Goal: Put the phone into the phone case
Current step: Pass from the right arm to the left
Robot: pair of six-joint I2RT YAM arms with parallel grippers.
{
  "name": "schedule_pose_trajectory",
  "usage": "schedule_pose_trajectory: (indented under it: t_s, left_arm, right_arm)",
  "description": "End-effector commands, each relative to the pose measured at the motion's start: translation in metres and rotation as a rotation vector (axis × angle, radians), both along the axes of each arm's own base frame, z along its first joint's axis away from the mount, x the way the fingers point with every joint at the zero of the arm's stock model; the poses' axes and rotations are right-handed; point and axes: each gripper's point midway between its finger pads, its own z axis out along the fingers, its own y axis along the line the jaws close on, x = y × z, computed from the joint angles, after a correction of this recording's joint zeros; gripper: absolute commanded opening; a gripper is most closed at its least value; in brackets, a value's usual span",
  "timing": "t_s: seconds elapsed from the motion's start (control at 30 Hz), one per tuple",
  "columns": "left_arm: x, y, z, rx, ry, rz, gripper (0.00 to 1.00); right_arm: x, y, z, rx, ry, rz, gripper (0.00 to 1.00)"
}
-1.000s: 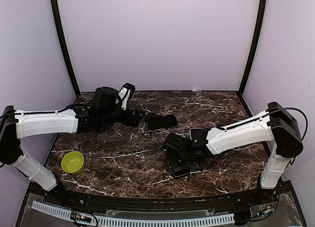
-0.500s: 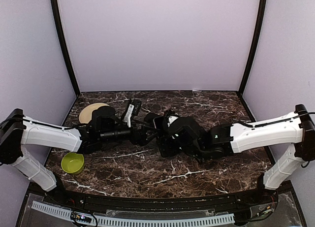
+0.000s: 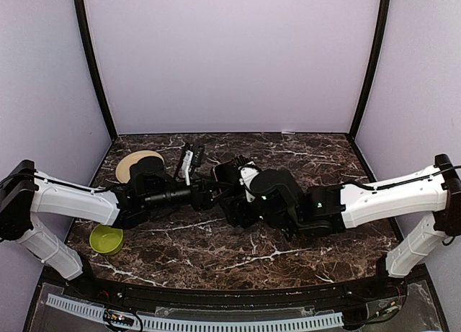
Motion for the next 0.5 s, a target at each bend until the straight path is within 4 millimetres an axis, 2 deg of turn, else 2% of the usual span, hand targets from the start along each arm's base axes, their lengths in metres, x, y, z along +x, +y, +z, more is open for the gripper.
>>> schedule_pose_trajectory:
  t_s: [0.0, 0.23, 0.33, 0.43, 0.47]
  left_arm:
    - [-0.01, 0.0, 0.023, -0.062, -0.051, -0.039, 0.49]
    - [-0.021, -0.004, 0.027, -0.092, -0.058, -0.096, 0.23]
    - [-0.025, -0.004, 0.033, -0.108, -0.07, -0.12, 0.14]
    - [-0.029, -0.003, 0.041, -0.126, -0.094, -0.134, 0.01]
    - [-0.03, -0.002, 0.042, -0.129, -0.1, -0.134, 0.0]
  right_arm:
    - [0.003, 0.004, 0.047, 0.123, -0.091, -0.005, 0.24]
    - [0.004, 0.006, 0.047, 0.102, -0.105, 0.001, 0.24]
    - [0.004, 0.004, 0.051, 0.105, -0.113, -0.005, 0.24]
    - [0.006, 0.001, 0.052, 0.097, -0.123, -0.016, 0.25]
    - [0.006, 0.0, 0.052, 0.092, -0.125, -0.018, 0.27]
